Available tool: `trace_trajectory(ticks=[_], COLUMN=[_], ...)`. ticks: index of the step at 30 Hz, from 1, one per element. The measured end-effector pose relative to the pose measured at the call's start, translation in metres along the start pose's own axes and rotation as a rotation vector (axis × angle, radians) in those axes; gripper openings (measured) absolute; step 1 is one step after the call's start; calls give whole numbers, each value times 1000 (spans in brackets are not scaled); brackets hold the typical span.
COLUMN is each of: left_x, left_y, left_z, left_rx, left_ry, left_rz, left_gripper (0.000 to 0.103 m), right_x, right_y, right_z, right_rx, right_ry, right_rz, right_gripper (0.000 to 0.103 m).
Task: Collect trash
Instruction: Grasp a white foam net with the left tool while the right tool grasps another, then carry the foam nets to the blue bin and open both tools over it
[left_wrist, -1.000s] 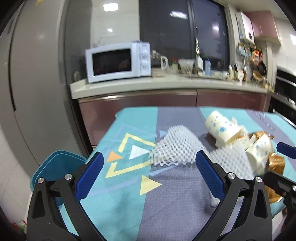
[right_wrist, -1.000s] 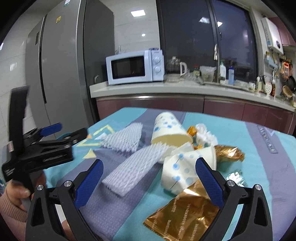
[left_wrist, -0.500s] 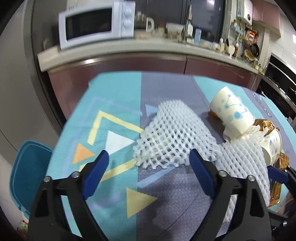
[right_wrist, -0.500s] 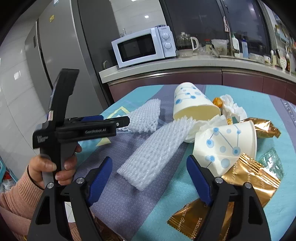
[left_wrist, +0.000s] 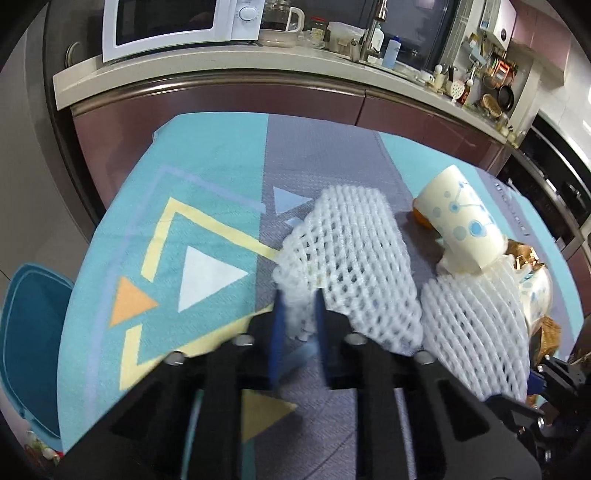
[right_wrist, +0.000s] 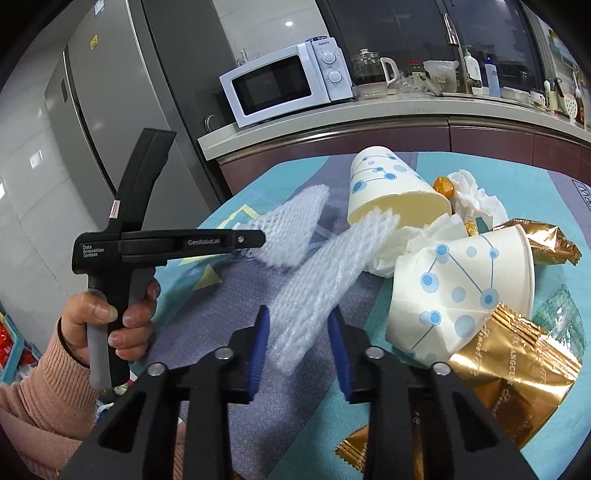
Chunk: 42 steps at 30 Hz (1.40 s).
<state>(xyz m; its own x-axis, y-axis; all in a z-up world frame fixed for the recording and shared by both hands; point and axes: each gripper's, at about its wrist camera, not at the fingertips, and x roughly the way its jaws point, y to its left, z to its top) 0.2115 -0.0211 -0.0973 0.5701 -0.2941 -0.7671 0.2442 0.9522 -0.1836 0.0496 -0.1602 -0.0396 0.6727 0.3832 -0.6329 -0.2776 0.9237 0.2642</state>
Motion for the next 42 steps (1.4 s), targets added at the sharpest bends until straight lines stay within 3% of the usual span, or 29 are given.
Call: trace_trajectory(ticks=[6,12,21,27,36,42], left_x=[-23,-73,-161,-199,-202,-177], left_y=[7,34,110,168,247,281], left_z=[-10,-25,-61,-86,-107,-111], left_rx=[-41,-101,-204,-291,-428,-476], left_ry=[-52,-124,-241,-269,-241,-182], left_rz=[-23,-25,92,200,319,367], left_gripper=[9,9,9,9,9,9], right_x=[-3,0,25,58,130,185], right_y=[11,30,76,117,174,201], right_z=[5,14,47,68,89,93], right_rx=[-46,-103,-184,-241,-258,-250], right_ry=[-4,-5,11,47,169,264], right_rz=[19,78,223,332,456,454], right_gripper=[15,12,12,12,12,12])
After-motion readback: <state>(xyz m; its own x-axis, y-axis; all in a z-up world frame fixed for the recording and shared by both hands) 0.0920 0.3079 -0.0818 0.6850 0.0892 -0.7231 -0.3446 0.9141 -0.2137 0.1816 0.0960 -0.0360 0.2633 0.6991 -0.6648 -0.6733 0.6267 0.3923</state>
